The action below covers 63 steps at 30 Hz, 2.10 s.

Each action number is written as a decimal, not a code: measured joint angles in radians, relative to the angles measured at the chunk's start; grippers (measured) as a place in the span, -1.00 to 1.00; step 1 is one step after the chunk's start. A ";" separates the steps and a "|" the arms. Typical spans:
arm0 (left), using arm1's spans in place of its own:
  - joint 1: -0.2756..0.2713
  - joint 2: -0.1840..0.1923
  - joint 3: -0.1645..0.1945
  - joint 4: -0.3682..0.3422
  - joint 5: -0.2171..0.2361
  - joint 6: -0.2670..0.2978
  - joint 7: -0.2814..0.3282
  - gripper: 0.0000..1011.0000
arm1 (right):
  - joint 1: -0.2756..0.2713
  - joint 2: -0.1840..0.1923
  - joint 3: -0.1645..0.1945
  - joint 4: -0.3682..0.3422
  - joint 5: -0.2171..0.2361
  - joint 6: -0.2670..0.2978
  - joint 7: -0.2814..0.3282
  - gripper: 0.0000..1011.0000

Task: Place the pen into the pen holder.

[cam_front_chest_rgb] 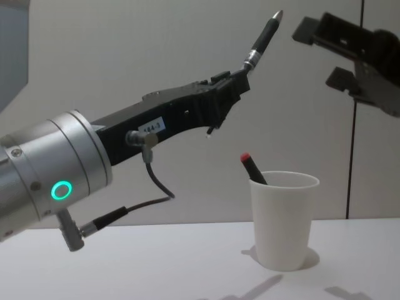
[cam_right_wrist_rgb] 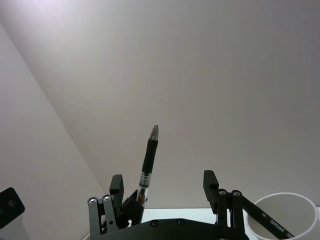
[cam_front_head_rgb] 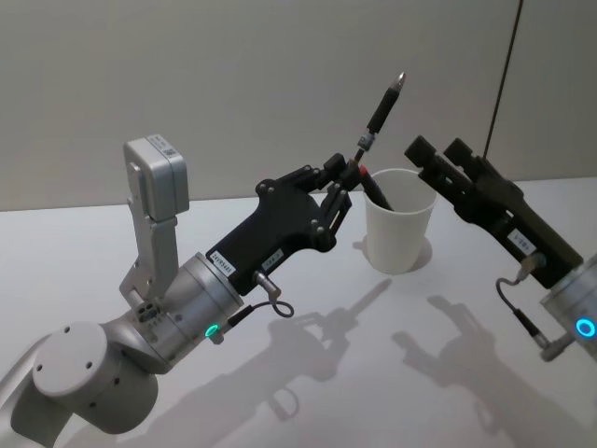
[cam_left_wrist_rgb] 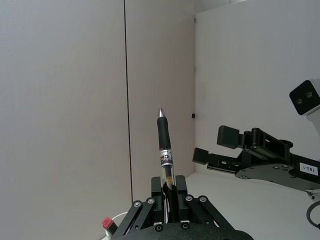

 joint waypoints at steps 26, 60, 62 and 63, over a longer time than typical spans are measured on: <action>0.000 0.000 0.000 0.000 0.000 0.000 0.000 -0.68 | 0.068 -0.118 -0.065 0.008 0.041 0.041 -0.145 0.98; 0.000 0.000 0.000 0.000 0.000 0.000 0.000 -0.68 | 0.146 -0.209 -0.121 0.059 -0.044 0.082 -0.282 0.98; 0.000 0.000 0.000 0.000 0.000 0.000 0.000 -0.68 | 0.146 -0.208 -0.121 0.059 -0.042 0.082 -0.282 0.98; 0.000 0.000 0.000 0.000 0.000 0.000 0.000 -0.68 | 0.145 -0.207 -0.121 0.058 -0.040 0.081 -0.282 0.98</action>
